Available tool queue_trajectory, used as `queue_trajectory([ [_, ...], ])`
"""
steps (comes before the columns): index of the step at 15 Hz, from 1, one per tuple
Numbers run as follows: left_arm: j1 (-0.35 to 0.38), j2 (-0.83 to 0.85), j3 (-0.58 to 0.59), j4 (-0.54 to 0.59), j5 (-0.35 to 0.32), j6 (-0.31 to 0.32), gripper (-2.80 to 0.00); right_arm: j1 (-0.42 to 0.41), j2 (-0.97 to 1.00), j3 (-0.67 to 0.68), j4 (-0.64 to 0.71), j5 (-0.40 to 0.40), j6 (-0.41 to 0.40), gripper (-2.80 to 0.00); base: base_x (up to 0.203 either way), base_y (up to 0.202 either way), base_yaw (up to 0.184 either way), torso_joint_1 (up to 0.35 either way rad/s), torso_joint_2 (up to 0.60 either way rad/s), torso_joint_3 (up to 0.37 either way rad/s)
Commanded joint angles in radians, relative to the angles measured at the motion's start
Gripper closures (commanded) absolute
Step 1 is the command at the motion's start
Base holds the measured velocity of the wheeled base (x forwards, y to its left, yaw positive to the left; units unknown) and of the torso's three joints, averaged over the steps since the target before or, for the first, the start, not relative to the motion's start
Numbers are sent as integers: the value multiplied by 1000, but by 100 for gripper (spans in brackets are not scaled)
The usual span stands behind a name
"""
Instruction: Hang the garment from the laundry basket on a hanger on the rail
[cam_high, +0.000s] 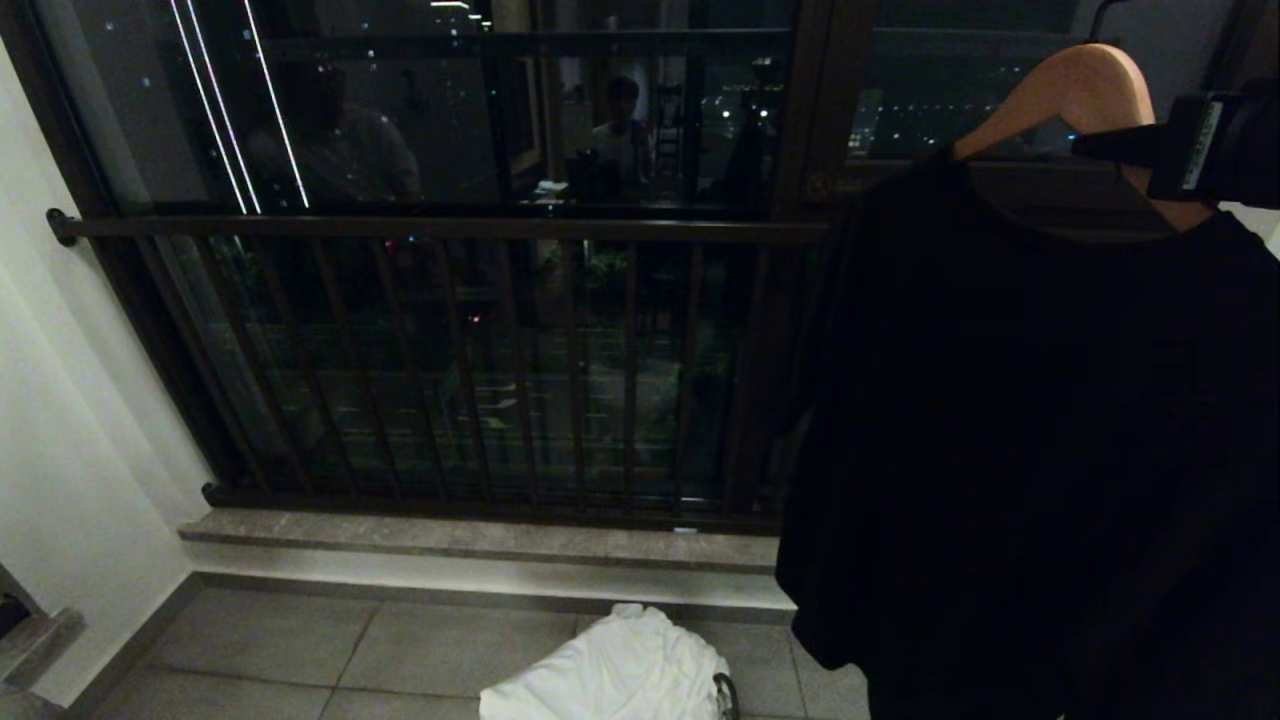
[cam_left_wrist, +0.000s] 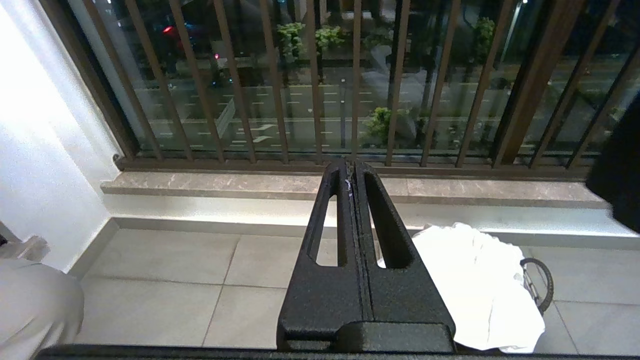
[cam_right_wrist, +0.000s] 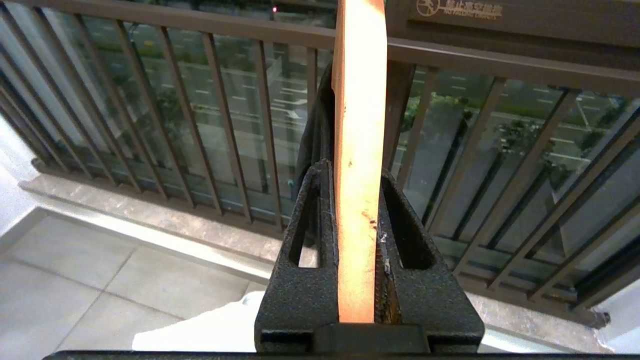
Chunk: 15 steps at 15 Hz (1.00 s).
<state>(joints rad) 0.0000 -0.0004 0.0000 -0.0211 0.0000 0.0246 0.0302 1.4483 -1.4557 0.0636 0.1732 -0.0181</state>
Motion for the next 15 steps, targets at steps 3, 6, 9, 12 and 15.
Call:
queue_trajectory([
  [3,0,0,8,0,0,1,0,0,17,8,-8,0,0,0,0,0,0,0,0,0],
  [6,0,0,8,0,0,1,0,0,17,17,-8,2,0,0,0,0,0,0,0,0],
  [9,0,0,8,0,0,1,0,0,12,41,-10,2,0,0,0,0,0,0,0,0],
  [12,0,0,8,0,0,1,0,0,2,46,-13,1,-1,-280,0,0,0,0,0,0],
  [15,0,0,8,0,0,1,0,0,-42,66,-16,13,-3,-280,0,0,0,0,0,0],
])
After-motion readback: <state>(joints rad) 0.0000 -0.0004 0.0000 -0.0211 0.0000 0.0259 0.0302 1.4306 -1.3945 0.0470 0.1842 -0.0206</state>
